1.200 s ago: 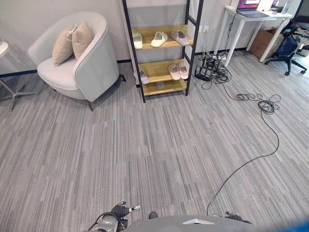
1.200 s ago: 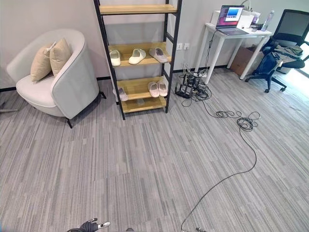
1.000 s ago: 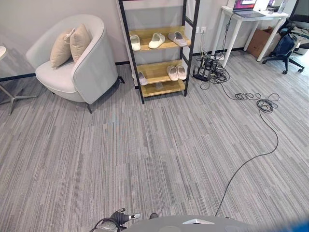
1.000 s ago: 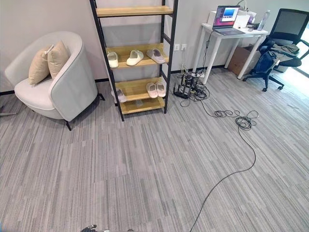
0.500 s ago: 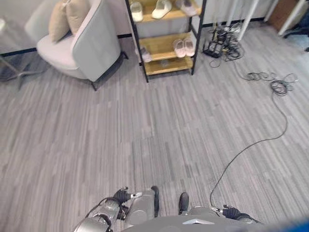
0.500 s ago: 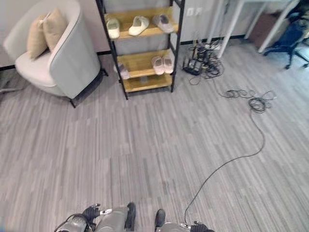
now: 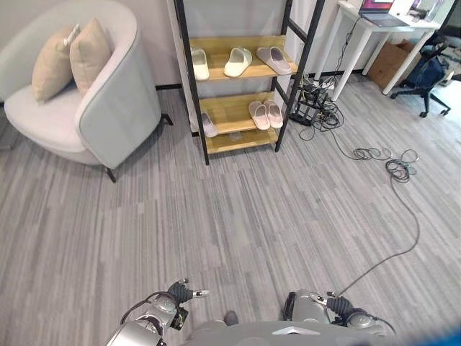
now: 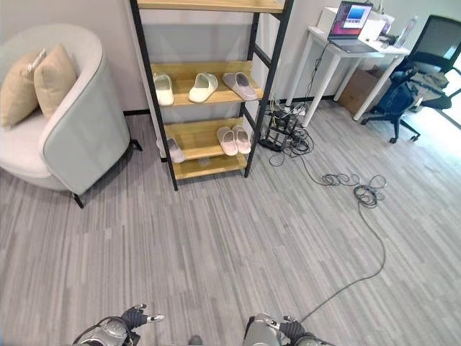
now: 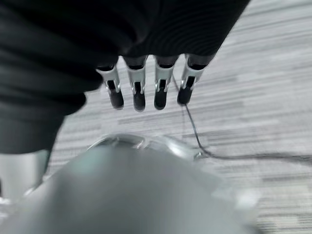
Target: Arrange the slippers neatly on the shoe rack.
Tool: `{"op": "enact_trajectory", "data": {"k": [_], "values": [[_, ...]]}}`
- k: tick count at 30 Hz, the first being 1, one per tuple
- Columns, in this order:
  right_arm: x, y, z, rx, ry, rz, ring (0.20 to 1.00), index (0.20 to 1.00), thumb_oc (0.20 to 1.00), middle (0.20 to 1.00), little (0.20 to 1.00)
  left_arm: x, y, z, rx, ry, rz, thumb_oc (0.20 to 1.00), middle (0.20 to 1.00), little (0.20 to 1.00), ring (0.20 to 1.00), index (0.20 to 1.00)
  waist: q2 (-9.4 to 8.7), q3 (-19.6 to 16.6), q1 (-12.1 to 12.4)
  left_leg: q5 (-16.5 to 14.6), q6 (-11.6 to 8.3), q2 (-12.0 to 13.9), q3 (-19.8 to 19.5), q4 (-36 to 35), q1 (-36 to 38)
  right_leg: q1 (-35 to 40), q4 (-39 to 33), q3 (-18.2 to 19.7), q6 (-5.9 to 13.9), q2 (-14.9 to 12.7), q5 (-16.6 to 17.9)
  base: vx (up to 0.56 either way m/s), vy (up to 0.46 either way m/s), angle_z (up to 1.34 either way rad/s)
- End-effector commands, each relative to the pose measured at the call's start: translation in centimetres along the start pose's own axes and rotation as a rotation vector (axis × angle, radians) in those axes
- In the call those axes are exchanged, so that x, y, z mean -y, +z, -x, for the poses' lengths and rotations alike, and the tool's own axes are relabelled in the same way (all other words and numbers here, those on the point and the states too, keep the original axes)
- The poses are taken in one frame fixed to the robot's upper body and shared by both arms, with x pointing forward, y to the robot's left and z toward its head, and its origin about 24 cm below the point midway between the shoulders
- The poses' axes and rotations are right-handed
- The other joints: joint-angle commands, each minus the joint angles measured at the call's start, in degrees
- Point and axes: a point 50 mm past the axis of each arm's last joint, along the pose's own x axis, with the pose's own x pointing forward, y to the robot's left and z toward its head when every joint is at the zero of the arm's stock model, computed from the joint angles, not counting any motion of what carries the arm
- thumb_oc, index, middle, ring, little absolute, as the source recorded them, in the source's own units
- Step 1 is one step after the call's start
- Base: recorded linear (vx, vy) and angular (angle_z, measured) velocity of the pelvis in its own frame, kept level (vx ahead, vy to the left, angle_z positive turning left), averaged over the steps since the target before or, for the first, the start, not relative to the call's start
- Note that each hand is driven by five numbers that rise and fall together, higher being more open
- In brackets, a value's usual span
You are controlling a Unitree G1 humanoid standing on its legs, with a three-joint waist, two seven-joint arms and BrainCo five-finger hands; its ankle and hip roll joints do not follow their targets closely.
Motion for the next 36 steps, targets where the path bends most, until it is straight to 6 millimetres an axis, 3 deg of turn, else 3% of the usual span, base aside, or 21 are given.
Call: {"op": "enact_trajectory", "data": {"k": [1,2,4,7,8,10,11,12,13,14,15,16,17,19,25,28,30,31,33,35,36], "values": [[-0.9,-1.0,0.0,-0.059,0.023,-0.005,1.0,1.0,1.0,1.0,1.0,-0.4,0.0,0.0,0.01,0.019,0.013,1.0,1.0,1.0,1.0,1.0,-3.05,2.16,-0.31,-0.64,-3.46,3.36,-3.02,3.01,-2.96,8.63,-10.64,4.36,6.24,-1.06,8.33,0.53,-0.271,1.17],[-0.6,-3.1,0.5,-0.129,0.018,-0.014,1.0,1.0,1.0,1.0,1.0,0.6,-1.4,0.2,-0.037,-0.02,-0.01,1.0,1.0,1.0,1.0,1.0,-3.08,1.68,-1.16,-1.82,-4.09,3.49,-4.08,2.24,-0.52,8.59,-12.69,4.63,6.82,-0.37,9.3,0.53,-0.314,1.29],[-0.1,-3.7,0.6,-0.148,0.009,-0.02,1.0,1.0,1.0,1.0,1.0,1.4,-3.2,0.6,-0.1,-0.051,-0.028,1.0,1.0,1.0,1.0,1.0,-2.89,0.8,-1.65,-2.09,-4.6,4.35,-4.68,2.07,1.3,8.89,-9.84,6.58,5.72,0.65,8.68,0.52,-0.351,1.17],[0.8,-3.4,0.5,-0.137,-0.013,-0.039,1.0,1.0,1.0,1.0,1.0,2.4,-5.2,1.2,-0.165,-0.071,0.026,1.0,1.0,1.0,1.0,1.0,-1.68,-0.04,-1.64,2.62,-7.63,6.38,-5.5,10.43,-1.39,10.37,-6.14,6.51,3.13,2.99,5.21,0.33,-0.33,0.16],[1.2,-2.7,0.4,-0.109,-0.034,-0.071,1.0,1.0,1.0,1.0,1.0,2.6,-4.4,1.0,-0.139,-0.072,0.047,1.0,1.0,1.0,1.0,1.0,-2.91,0.95,-0.98,8.27,-9.55,7.83,-3.72,24.25,-9.17,12.43,-5.67,5.22,0.82,2.97,3.07,0.2,-0.355,-0.2],[1.9,-2.0,0.3,-0.087,-0.056,-0.059,1.0,1.0,1.0,1.0,1.0,2.1,-3.8,0.8,-0.118,-0.047,0.058,1.0,1.0,1.0,1.0,1.0,-3.81,1.76,0.14,8.88,-8.89,10.16,-1.07,31.32,-13.86,14.08,-4.94,4.04,-0.86,3.24,0.46,0.16,-0.27,0.17],[2.4,-1.3,0.2,-0.066,-0.072,-0.045,1.0,1.0,1.0,1.0,1.0,1.8,-3.2,0.7,-0.098,-0.032,0.075,1.0,1.0,1.0,1.0,1.0,-4.02,2.06,0.67,7.93,-8.29,10.94,-0.09,30.79,-15.51,14.85,-4.35,3.52,-1.12,3.29,-0.75,0.36,-0.108,0.1],[3.0,0.3,0.0,-0.01,-0.089,-0.027,1.0,1.0,1.0,1.0,1.0,1.4,-2.5,0.5,-0.072,-0.012,0.093,1.0,1.0,1.0,1.0,1.0,-4.13,1.2,2.06,4.13,-7.09,11.16,1.58,22.15,-16.51,17.39,-4.49,2.02,-0.55,2.99,-2.63,0.32,-0.037,-0.09],[3.0,0.3,0.0,-0.01,-0.089,-0.027,1.0,1.0,1.0,1.0,1.0,1.4,-2.5,0.5,-0.072,-0.013,0.093,1.0,1.0,1.0,1.0,1.0,-4.19,1.39,2.12,4.16,-7.07,11.1,1.67,21.97,-16.18,17.62,-4.51,2.07,-0.52,2.93,-2.66,0.4,0.088,0.06],[3.2,1.5,-0.1,0.04,-0.097,-0.032,1.0,1.0,1.0,1.0,1.0,1.4,-2.4,0.5,-0.061,-0.01,0.088,1.0,1.0,1.0,1.0,1.0,-3.82,1.06,3.15,6.84,-7.68,11.79,1.96,12.93,-17.27,19.73,-4.99,0.75,0.16,2.94,-3.34,0.22,0.115,0.01],[3.2,2.0,-0.2,0.054,-0.102,-0.021,1.0,1.0,1.0,1.0,1.0,1.2,-2.2,0.5,-0.056,-0.007,0.078,1.0,1.0,1.0,1.0,1.0,-3.75,1.11,3.64,9.29,-8.16,12.08,1.9,9.77,-17.55,20.58,-5.2,0.33,0.32,3.04,-3.48,0.26,0.169,0.0],[2.8,2.6,-0.2,0.075,-0.09,0.029,1.0,1.0,1.0,1.0,1.0,1.1,-2.3,0.5,-0.056,-0.005,0.076,1.0,1.0,1.0,1.0,1.0,-3.7,0.9,4.1,9.67,-8.37,11.9,1.24,8.13,-17.14,20.94,-5.29,0.58,0.59,3.09,-3.58,0.21,0.21,-0.14],[1.8,3.4,-0.3,0.104,-0.064,0.119,1.0,1.0,1.0,1.0,1.0,1.3,-2.8,0.6,-0.071,-0.011,0.052,1.0,1.0,1.0,1.0,1.0,-3.29,0.47,4.82,9.29,-7.98,10.01,-1.67,6.71,-16.5,21.58,-5.07,0.79,0.97,3.17,-3.71,0.22,0.226,-0.27],[0.7,4.2,-0.3,0.139,-0.028,0.184,1.0,1.0,1.0,1.0,1.0,0.8,-3.4,0.7,-0.09,0.002,-0.008,1.0,1.0,1.0,1.0,1.0,-3.8,-1.03,4.72,8.43,-7.55,8.6,-1.48,5.85,-14.62,22.34,-5.24,1.09,1.89,2.16,-2.76,0.25,0.237,-0.57],[1.0,2.8,-0.3,0.095,-0.066,0.125,1.0,1.0,1.0,1.0,1.0,-0.1,-3.9,0.8,-0.113,0.027,-0.007,1.0,1.0,1.0,1.0,1.0,-4.03,-3.45,3.87,6.24,-5.67,6.92,1.09,4.31,-11.16,23.31,-7.1,2.92,3.68,0.34,-1.1,0.13,0.185,0.06],[3.7,1.7,0.1,0.075,-0.184,0.06,1.0,1.0,1.0,1.0,1.0,-0.4,-4.2,0.9,-0.116,0.032,-0.027,1.0,1.0,1.0,1.0,1.0,-3.6,-3.93,2.86,5.47,-4.85,5.97,2.22,3.3,-9.9,22.92,-7.53,3.94,4.84,-0.61,0.22,0.04,0.166,-0.17],[4.3,1.8,0.2,0.085,-0.209,0.058,1.0,1.0,1.0,1.0,1.0,-0.6,-4.3,0.9,-0.116,0.035,-0.037,1.0,1.0,1.0,1.0,1.0,-3.52,-3.82,2.67,5.29,-4.54,5.56,2.36,2.93,-9.71,22.6,-7.56,4.18,5.2,-0.95,0.68,-0.01,0.122,-0.15],[4.7,2.5,0.2,0.111,-0.223,0.051,1.0,1.0,1.0,1.0,1.0,-0.7,-4.3,0.9,-0.116,0.038,-0.04,1.0,1.0,1.0,1.0,1.0,-3.47,-3.75,2.59,5.24,-4.4,5.36,2.45,2.7,-9.63,22.41,-7.42,4.27,5.37,-1.13,0.83,-0.02,0.148,-0.16],[6.6,6.5,0.7,0.273,-0.292,0.017,1.0,1.0,1.0,1.0,1.0,-0.8,-4.3,0.9,-0.106,0.045,-0.043,1.0,1.0,1.0,1.0,1.0,-3.43,-3.36,2.27,5.25,-3.94,4.71,2.66,1.63,-9.23,21.47,-6.59,4.35,6.04,-1.77,1.57,-0.04,0.142,-0.16],[10.0,11.8,3.0,0.516,-0.416,-0.023,1.0,1.0,1.0,1.0,1.0,-1.3,-4.5,1.0,-0.098,0.063,-0.035,1.0,1.0,1.0,1.0,1.0,-3.47,-2.7,1.99,6.17,-3.81,4.42,2.92,-0.18,-9.22,20.21,-5.88,4.16,6.66,-2.38,3.25,-0.08,0.075,-0.02],[10.5,12.6,3.4,0.553,-0.436,-0.03,1.0,1.0,1.0,1.0,1.0,-1.2,-4.6,1.0,-0.1,0.06,-0.037,1.0,1.0,1.0,1.0,1.0,-3.38,-2.69,1.93,6.4,-3.8,4.45,3.03,-0.84,-9.04,20.17,-6.04,4.06,6.74,-2.44,3.26,-0.05,0.039,0.09]]}}
